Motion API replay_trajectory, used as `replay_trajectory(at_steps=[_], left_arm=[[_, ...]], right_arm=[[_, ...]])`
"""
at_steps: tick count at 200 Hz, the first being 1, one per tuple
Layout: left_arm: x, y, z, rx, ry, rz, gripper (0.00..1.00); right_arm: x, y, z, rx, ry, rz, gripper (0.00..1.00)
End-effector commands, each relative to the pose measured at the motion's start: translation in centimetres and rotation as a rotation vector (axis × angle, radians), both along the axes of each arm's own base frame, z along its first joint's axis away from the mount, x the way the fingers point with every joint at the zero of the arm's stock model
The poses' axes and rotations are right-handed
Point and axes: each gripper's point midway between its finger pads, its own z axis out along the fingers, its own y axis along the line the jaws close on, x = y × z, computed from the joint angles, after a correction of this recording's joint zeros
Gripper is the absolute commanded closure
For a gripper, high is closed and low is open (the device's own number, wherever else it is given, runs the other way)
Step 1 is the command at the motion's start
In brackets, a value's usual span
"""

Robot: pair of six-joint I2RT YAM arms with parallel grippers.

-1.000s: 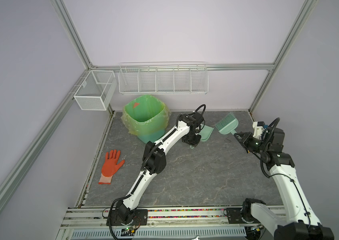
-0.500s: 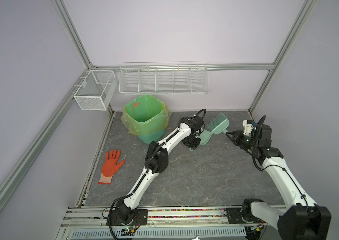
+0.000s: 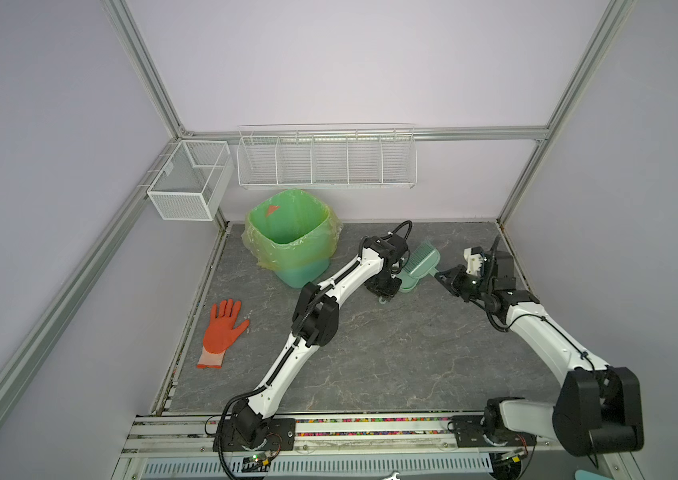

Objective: Sweep away the paper scraps from the table
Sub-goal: 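Lay the brush onto the dustpan with the right gripper and release both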

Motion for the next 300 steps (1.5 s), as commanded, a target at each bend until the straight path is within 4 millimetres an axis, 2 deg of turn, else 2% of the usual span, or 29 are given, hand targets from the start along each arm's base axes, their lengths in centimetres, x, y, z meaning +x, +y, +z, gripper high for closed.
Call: replay_trajectory(at_steps=[1, 56, 102, 105, 114, 161, 210, 241, 259, 284, 300], left_arm=[[0.3, -0.4, 0.8, -0.008, -0.030, -0.024, 0.97], [0.5, 0.0, 0.8, 0.009, -0.042, -0.014, 0.90], [0.6, 0.1, 0.9, 0.010, -0.044, -0.012, 0.81], [0.5, 0.1, 0.9, 0.011, -0.042, -0.012, 0.80], [0.4, 0.1, 1.0, 0.009, -0.040, -0.008, 0.79], [0.7, 0.3, 1.5, 0.015, -0.059, 0.002, 0.72], [0.9, 0.3, 1.3, 0.019, -0.068, 0.015, 0.61], [1.1, 0.7, 1.6, 0.034, -0.078, 0.024, 0.59], [0.8, 0.5, 2.4, 0.012, -0.071, 0.028, 0.53], [0.5, 0.6, 3.6, -0.002, -0.073, 0.043, 0.35], [0.4, 0.9, 4.4, -0.002, -0.080, 0.046, 0.28]], right_arm=[[0.9, 1.0, -0.1, 0.025, -0.022, 0.009, 0.93], [2.0, 2.9, -1.4, 0.047, 0.008, 0.050, 0.93], [2.5, 3.5, -2.8, 0.047, 0.030, 0.063, 0.93], [3.2, 3.7, -1.9, 0.051, 0.005, 0.067, 0.93], [3.5, 3.9, -1.9, 0.057, 0.003, 0.075, 0.93], [4.5, 4.5, -3.4, 0.080, 0.020, 0.098, 0.93], [4.5, 4.7, -5.5, 0.082, 0.069, 0.113, 0.93], [4.0, 4.6, -6.6, 0.075, 0.096, 0.117, 0.90], [3.9, 4.4, -7.1, 0.073, 0.110, 0.115, 0.88], [3.7, 4.1, -7.9, 0.079, 0.144, 0.120, 0.85], [3.5, 3.9, -8.4, 0.074, 0.163, 0.123, 0.80]])
